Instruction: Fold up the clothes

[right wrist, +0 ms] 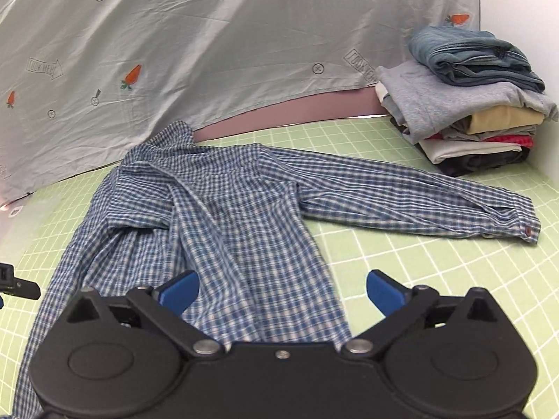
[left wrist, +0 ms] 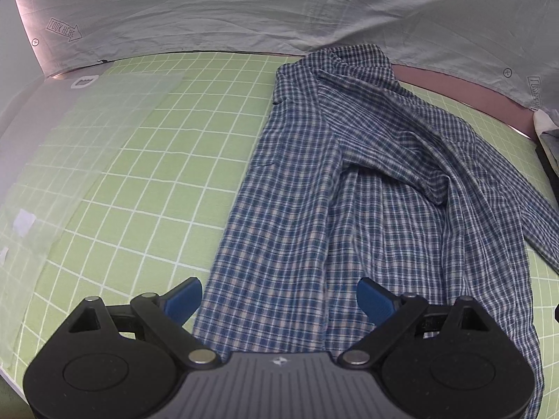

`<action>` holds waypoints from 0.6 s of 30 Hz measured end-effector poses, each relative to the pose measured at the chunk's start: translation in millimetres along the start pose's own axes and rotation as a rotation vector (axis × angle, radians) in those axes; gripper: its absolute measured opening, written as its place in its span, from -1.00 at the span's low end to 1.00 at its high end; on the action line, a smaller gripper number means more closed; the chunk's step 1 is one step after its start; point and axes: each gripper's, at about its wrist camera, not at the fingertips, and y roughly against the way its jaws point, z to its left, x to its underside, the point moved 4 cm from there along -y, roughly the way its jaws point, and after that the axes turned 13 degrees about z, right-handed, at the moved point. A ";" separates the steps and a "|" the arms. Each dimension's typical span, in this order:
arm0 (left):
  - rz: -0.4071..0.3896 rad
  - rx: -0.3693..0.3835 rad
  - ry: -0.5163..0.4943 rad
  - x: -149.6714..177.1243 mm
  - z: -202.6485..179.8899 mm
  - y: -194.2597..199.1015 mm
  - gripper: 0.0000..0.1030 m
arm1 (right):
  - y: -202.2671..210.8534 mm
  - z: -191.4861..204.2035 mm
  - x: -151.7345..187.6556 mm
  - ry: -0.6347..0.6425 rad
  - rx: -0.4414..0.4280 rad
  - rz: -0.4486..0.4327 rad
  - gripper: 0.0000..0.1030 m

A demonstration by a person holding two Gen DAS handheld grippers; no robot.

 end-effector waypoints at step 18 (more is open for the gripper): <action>0.028 0.064 -0.204 -89.2 -162.9 -46.2 0.84 | -78.7 -94.2 -33.8 -0.168 0.228 0.107 1.00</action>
